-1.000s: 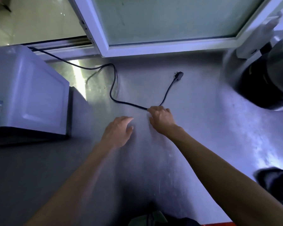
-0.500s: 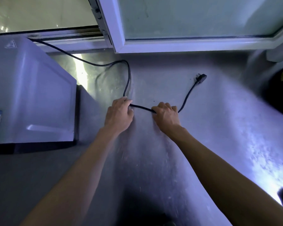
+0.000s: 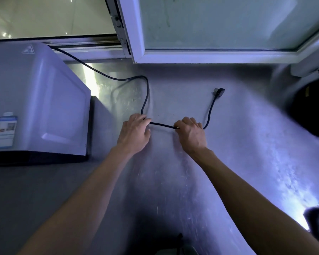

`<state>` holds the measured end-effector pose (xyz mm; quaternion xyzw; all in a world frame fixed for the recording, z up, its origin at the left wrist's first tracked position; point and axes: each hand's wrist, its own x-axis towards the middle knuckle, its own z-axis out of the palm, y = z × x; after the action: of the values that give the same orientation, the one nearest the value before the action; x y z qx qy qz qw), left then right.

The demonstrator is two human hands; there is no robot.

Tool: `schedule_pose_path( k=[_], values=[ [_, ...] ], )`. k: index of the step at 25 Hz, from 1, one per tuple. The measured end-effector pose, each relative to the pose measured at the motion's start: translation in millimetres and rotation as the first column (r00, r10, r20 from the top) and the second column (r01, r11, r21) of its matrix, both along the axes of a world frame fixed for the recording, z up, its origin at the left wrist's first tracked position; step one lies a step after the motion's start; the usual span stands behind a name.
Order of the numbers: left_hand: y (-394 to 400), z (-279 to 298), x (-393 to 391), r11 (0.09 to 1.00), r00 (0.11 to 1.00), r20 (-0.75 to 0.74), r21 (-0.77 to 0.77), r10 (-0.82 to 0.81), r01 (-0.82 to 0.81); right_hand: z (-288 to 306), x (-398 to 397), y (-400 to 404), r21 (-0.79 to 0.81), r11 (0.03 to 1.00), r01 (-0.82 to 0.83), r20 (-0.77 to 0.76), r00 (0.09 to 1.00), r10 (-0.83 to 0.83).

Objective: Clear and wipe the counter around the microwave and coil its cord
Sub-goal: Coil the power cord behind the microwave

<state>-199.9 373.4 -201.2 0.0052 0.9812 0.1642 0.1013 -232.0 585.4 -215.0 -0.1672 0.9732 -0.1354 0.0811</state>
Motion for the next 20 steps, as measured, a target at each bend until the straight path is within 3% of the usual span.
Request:
schedule_pose_path(
  k=[8,16,20],
  values=[
    [27.9,50.4,21.4,0.997,0.977,-0.203,-0.047,-0.067,0.058,58.4,35.1,44.2,-0.249,0.968,0.005,-0.187,0.981,-0.053],
    [43.1,107.0,42.6,0.991,0.875,-0.484,0.106,-0.021,0.082,102.7,53.8,71.8,-0.371,0.926,-0.078,-0.326,0.944,-0.051],
    [45.7,129.0,56.6,0.982,0.834,-0.55,0.176,0.039,0.07,120.8,61.9,70.5,-0.401,0.907,-0.129,-0.375,0.926,-0.034]
  ],
)
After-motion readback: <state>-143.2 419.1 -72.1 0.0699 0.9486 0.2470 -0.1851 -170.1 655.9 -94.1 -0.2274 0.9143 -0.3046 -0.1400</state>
